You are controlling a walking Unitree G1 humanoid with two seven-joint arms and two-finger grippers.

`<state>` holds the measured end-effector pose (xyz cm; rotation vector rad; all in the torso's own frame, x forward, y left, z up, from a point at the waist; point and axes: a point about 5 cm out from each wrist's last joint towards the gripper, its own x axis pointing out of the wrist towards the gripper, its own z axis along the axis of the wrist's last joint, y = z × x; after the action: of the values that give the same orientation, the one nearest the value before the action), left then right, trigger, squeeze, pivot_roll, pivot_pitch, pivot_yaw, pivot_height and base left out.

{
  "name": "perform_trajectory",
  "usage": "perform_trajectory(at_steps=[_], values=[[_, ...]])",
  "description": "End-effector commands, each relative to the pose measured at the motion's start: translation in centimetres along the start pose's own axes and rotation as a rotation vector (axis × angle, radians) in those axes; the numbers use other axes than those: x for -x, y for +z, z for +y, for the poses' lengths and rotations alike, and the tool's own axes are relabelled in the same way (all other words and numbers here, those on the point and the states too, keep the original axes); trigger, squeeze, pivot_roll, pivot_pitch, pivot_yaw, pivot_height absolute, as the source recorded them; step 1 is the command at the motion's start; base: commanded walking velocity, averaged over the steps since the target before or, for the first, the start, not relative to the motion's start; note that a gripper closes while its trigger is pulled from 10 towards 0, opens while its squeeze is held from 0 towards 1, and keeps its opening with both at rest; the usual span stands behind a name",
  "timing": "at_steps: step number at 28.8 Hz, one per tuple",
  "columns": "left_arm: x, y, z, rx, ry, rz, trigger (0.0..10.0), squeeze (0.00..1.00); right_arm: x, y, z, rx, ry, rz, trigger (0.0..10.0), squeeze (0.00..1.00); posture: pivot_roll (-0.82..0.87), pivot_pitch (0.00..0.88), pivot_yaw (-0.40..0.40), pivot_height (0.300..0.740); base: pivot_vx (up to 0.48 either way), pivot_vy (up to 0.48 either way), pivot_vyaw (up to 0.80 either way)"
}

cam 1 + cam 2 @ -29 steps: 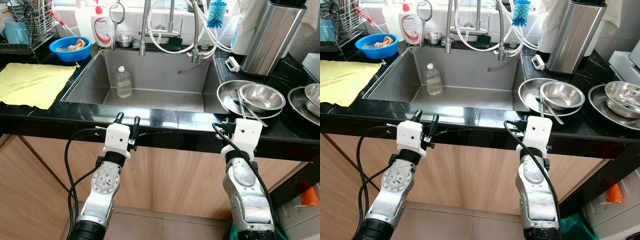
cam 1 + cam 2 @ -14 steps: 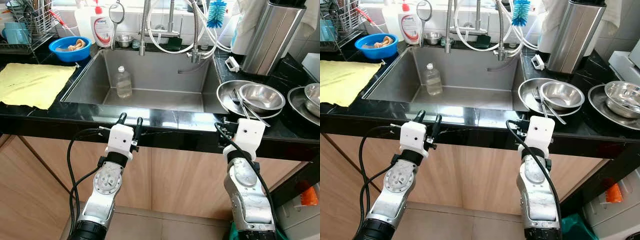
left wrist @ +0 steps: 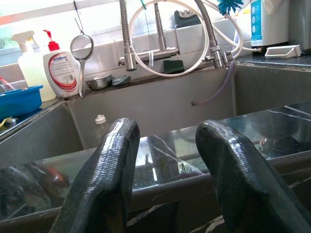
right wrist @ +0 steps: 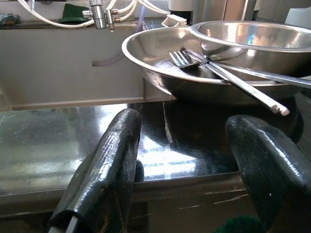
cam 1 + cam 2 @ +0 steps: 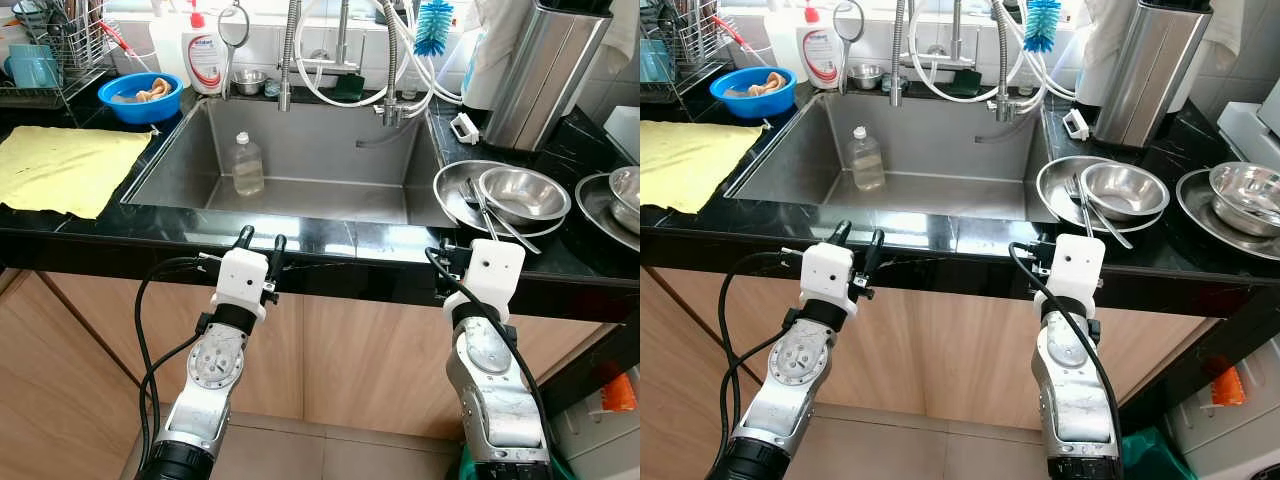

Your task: Kitchen organization

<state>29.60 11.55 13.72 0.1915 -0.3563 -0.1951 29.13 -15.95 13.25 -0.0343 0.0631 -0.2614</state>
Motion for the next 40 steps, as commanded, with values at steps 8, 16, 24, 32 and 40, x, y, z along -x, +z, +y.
perform_trajectory(at_steps=[8,16,24,32,40], values=[[0.2,-0.4,-0.2,-0.007,-0.016,0.011,10.0,0.0,0.1,0.6,-0.2,-0.005,-0.018,-0.031,10.0,0.0,-0.14,0.0,-0.038,0.706,0.0,0.0,0.0],[0.2,-0.4,-0.4,-0.013,-0.028,0.008,10.0,0.0,0.2,1.0,-0.4,-0.016,-0.063,-0.065,10.0,0.0,-0.14,0.0,-0.036,0.706,0.0,0.0,0.0],[0.2,-0.4,-0.4,-0.015,-0.028,0.008,10.0,0.0,0.5,1.4,-0.6,-0.021,-0.091,-0.088,10.0,0.0,-0.14,0.0,-0.041,0.706,0.0,0.0,0.0],[0.2,-0.4,-0.4,-0.015,-0.026,0.008,10.0,0.0,0.4,1.5,-0.7,-0.022,-0.098,-0.098,10.0,0.0,-0.14,0.0,-0.042,0.706,0.0,0.0,0.0],[0.1,-0.4,-0.4,-0.016,-0.023,0.008,10.0,0.0,0.2,1.8,-0.7,-0.027,-0.099,-0.115,10.0,0.0,-0.14,0.0,-0.041,0.706,0.0,0.0,0.0]])
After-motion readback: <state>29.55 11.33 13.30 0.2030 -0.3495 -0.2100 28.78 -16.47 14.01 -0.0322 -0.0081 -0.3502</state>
